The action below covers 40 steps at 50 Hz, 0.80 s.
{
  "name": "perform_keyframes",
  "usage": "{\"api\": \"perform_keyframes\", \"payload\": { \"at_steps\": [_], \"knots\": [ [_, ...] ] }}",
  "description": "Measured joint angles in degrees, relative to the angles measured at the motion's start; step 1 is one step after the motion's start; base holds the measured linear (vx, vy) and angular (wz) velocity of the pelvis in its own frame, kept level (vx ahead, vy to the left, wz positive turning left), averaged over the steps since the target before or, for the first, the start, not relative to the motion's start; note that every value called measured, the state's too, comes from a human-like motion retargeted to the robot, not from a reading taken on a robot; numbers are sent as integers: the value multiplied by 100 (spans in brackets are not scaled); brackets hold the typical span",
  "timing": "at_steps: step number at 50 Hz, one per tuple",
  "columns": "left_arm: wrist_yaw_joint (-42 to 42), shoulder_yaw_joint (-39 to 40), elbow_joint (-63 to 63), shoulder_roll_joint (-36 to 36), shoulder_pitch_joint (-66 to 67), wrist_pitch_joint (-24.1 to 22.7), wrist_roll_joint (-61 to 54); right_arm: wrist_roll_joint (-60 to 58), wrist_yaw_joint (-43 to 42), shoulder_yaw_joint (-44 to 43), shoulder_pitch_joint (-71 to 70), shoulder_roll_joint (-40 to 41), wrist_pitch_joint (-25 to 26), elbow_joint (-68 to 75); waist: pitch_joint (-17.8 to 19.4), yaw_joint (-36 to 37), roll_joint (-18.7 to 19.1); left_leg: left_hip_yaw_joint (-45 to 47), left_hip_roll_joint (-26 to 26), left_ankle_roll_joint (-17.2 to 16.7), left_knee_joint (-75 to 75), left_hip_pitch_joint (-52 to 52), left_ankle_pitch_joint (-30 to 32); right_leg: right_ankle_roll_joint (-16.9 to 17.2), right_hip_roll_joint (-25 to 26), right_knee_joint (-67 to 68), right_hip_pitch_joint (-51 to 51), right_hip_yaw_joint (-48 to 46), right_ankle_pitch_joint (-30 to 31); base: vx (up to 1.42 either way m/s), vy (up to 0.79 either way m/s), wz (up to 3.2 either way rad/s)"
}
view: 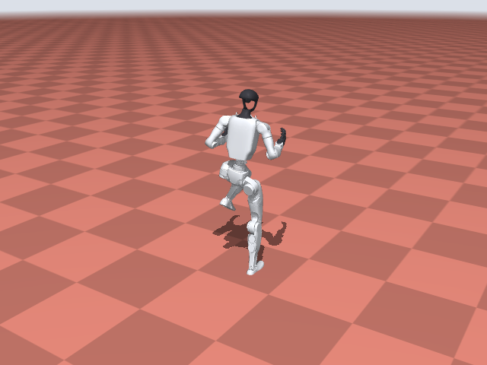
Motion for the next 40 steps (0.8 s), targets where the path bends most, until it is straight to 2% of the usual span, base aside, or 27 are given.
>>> {"api": "perform_keyframes", "payload": {
  "at_steps": [2, 3, 5, 7, 8, 10, 12, 13, 15, 17, 18, 20, 22, 23, 25, 27, 28, 30, 32, 33, 35, 37, 38, 40],
  "knots": [
    [-181, 50, 163, 517, 1144, 7, -21, 261, 16, -229, -487, 66, -49, -771, -228, 170, -211, 15, 1, 231, -145, -499, 5, 208, -109, 141, -291, 39, 430, 4, -2, -5],
    [-183, 42, 49, 900, 1666, -28, 96, 331, -51, -331, -488, 177, -112, -1274, -464, 157, -312, 18, -39, 463, -436, -583, 97, 335, -176, -348, -116, -135, 951, 18, -2, 93],
    [-213, 46, -304, 1627, 2477, -39, 269, 315, -120, -498, -222, 436, -248, -2278, -899, 118, -463, 38, -198, 807, -1381, -366, 456, 600, -234, -1418, 321, -493, 2362, 21, 1, 113],
    [-581, 47, -510, 1772, 2992, 119, 199, 542, 203, -575, 270, 563, -318, -2939, -1199, 56, -315, -68, -295, 741, -2899, 526, 1099, 668, -67, -1556, 367, -634, 3185, 11, 9, 22],
    [-842, 21, -539, 1647, 3163, 263, 156, 759, 422, -585, 597, 570, -323, -3121, -1279, 13, -82, -224, -242, 577, -3818, 1190, 1493, 506, 137, -1201, 277, -729, 3099, 1, 13, -75],
    [-1358, -158, -422, 1226, 3148, 544, 352, 990, 703, -565, 1315, 532, -323, -3162, -1182, -19, 609, -682, 154, -22, -5930, 2851, 2330, -26, 667, 905, -322, -1230, 2104, -5, 14, -144],
    [-1213, -418, -52, 955, 2288, 686, 403, 627, 636, -470, 1666, 447, -161, -2698, -1045, -175, 778, -957, 134, -265, -8034, 4049, 3235, 10, 420, 4881, -2257, -1675, 1092, -3, 8, -131],
    [-1145, -519, 130, 849, 1896, 755, 544, 342, 617, -409, 1947, 362, -103, -2454, -842, -292, 967, -1100, 219, -531, -9210, 4929, 3741, -208, 528, 6192, -2767, -1731, 778, -3, 8, -105],
    [-925, -745, 581, 650, 979, 816, 844, -88, 622, -342, 2401, 88, -22, -1920, -585, -571, 1268, -1213, 453, -843, -11096, 6338, 3998, -255, 901, 8533, -4093, -1764, 400, -5, 11, -72],
    [-564, -1076, 1152, 389, -226, 660, 987, -358, 501, -181, 2629, -127, -70, -1240, -542, -994, 1352, -1197, 584, -636, -11602, 6769, 2237, 385, 1113, 10264, -5832, -1755, 434, -13, 13, 34],
    [-271, -1258, 1411, 264, -947, 530, 1014, -507, 315, -73, 2696, -126, -127, -848, -409, -1340, 1346, -1318, 592, -444, -11519, 6774, 1351, 826, 1107, 10839, -6513, -1731, 497, -21, 8, 165],
    [277, -1523, 1736, 121, -2597, 310, 1180, -532, -106, -14, 2763, 60, -207, -108, -22, -2021, 1276, -1849, 461, -41, -10635, 6254, 382, 1307, 951, 11361, -7299, -1581, 379, -28, 3, 217],
    [309, -1533, 1541, 33, -3901, 268, 1370, -178, -175, -242, 3031, 187, -272, 63, -195, -2023, 1304, -1962, 297, 5, -9936, 5487, 481, 1019, 748, 11106, -7702, -1430, 309, -20, 2, 42],
    [263, -1485, 1312, -6, -4287, 258, 1442, -43, -99, -348, 3236, 139, -333, -72, -462, -1852, 1343, -1799, 305, -26, -10126, 5378, 727, 768, 709, 10797, -7730, -1425, 355, -6, -1, -106],
    [363, -1393, 709, -78, -4502, 232, 1562, 120, 159, -479, 3635, -224, -414, -556, -1074, -1518, 1513, -1347, 465, -55, -11344, 5700, 1580, 424, 988, 9833, -7260, -1506, 582, 3, -5, -150],
    [537, -1316, -35, -191, -4003, 146, 1460, 216, 419, -522, 4013, -651, -350, -988, -1443, -1571, 1813, -1130, 664, -276, -12606, 6222, 2917, 422, 1220, 8428, -5909, -1691, 1083, 11, -9, -11],
    [516, -1327, -458, -258, -3541, 87, 1350, 136, 515, -554, 4419, -676, -311, -1209, -1602, -1655, 1954, -1101, 770, -449, -12971, 6397, 3468, 527, 1158, 7586, -5003, -1906, 1435, 11, -12, 97],
    [435, -1209, -705, -307, -3230, 65, 1245, 62, 603, -633, 4588, -711, -210, -1246, -1844, -1585, 1741, -775, 403, -292, -12821, 6180, 3763, 726, 901, 5927, -3643, -1724, 2112, 0, -14, 125],
    [-286, -896, -1057, -263, -2447, 298, 819, -112, 928, -521, 4193, -495, 179, -762, -1244, -1523, 1025, -488, -44, 472, -10180, 5621, 2612, 1293, 760, 3830, -1522, -1106, 3054, -18, -12, 114],
    [-413, -851, -1042, -272, -2098, 348, 858, -225, 953, -458, 3975, -477, 244, -588, -1140, -1349, 850, -294, -85, 725, -8580, 4876, 2119, 1273, 832, 2648, -766, -670, 3510, -26, -12, 39],
    [-400, -722, -909, -140, -1461, 369, 599, -473, 895, -325, 3297, -427, 383, -162, -803, -926, 530, -66, -33, 839, -5587, 3359, 1297, 1189, 742, 675, 559, -124, 3683, -28, -14, -7],
    [-113, -575, -539, 68, -813, 242, 375, -578, 548, -189, 2369, -399, 341, 330, -541, -549, 259, 125, -36, 756, -3219, 1518, 878, 770, 334, -228, 1155, -229, 1684, -32, -7, -15],
    [104, -476, -220, 133, -430, 153, 375, -529, 253, -94, 1796, -398, 226, 565, -354, -319, 230, 112, 89, 529, -2302, 658, 779, 561, 254, -494, 1296, -296, 732, -35, -7, -93],
    [384, -228, 661, 44, 431, 83, 321, -403, -333, 52, 479, -452, -42, 750, 246, 189, 387, -159, 533, -109, -1154, -361, 536, 114, 343, -417, 1313, 54, -225, -36, -8, -183]
  ]
}}
